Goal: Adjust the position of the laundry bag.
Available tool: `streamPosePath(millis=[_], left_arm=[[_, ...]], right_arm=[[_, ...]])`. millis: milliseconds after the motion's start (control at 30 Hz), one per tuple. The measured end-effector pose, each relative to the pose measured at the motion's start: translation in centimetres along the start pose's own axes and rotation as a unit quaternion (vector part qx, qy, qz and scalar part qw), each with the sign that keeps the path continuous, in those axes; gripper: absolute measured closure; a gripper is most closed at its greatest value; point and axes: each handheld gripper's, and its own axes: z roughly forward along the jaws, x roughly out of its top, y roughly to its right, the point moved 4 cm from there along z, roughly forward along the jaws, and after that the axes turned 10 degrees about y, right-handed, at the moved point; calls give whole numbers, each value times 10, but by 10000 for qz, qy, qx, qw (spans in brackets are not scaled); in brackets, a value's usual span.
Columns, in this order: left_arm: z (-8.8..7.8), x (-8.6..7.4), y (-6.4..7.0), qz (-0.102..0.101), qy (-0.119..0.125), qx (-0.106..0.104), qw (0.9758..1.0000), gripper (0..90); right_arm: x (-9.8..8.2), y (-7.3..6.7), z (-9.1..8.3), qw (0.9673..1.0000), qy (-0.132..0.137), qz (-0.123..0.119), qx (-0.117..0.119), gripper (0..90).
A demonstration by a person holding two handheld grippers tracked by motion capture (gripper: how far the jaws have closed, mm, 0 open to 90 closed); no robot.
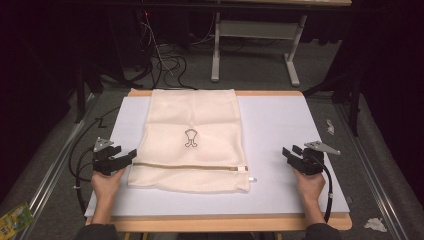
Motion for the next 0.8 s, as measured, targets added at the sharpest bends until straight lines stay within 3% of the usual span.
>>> streamPosePath(millis=[100,133,200,500,600,800], left_arm=[[1,2,4,82,-40,-52,9999,328],[3,3,5,80,-69,-96,9999,324],[6,3,7,40,-248,-244,9994,322],[12,4,12,12,-462,-301,9985,339],[16,2,14,8,-572,-311,9979,340],[20,-2,16,-49,-726,-344,9968,322]], right_arm=[[1,-5,2,10000,6,16,91,551],[2,-10,5,9997,-53,70,244,560],[3,-13,7,9995,-130,-6,293,563],[6,-35,16,9967,-336,45,734,564],[5,-39,20,9954,-456,184,816,564],[4,-50,25,9932,-677,108,940,565]])
